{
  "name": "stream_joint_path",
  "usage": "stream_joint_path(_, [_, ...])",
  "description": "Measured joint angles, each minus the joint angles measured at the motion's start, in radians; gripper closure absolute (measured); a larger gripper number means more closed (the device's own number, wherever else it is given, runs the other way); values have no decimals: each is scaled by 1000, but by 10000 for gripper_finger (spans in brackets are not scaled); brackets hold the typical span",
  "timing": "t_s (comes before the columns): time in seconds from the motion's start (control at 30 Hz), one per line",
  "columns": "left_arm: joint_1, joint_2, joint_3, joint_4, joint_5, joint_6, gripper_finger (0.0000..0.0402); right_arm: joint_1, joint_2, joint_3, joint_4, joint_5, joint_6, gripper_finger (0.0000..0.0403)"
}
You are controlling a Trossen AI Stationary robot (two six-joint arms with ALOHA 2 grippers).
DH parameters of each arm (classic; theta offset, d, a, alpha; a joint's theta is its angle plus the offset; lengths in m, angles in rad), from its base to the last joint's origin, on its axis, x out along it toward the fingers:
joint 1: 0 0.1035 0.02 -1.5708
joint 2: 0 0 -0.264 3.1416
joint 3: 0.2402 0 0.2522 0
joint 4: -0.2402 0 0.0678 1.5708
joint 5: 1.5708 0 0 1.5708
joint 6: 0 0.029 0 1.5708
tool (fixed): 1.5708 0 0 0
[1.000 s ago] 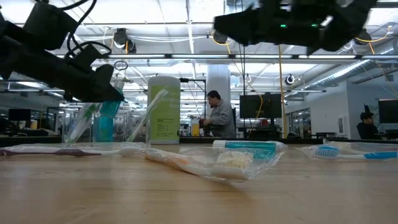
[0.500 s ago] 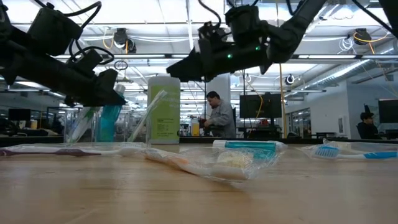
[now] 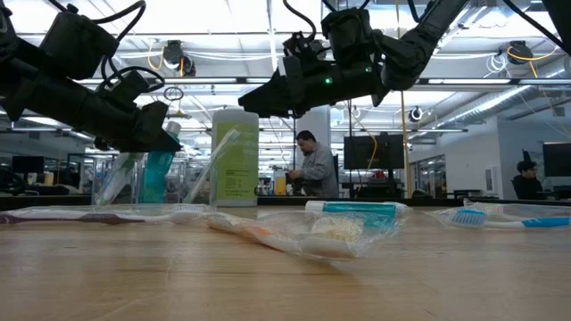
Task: Pick & Place toothbrushing station
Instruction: Put the top blue mouthwash into the transparent organizer
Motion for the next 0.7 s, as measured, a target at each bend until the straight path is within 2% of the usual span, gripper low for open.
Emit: stream_joint_path(0.7, [0,-2,-1,24,-4,34,288,1,-1,0,-2,-4,-1,189])
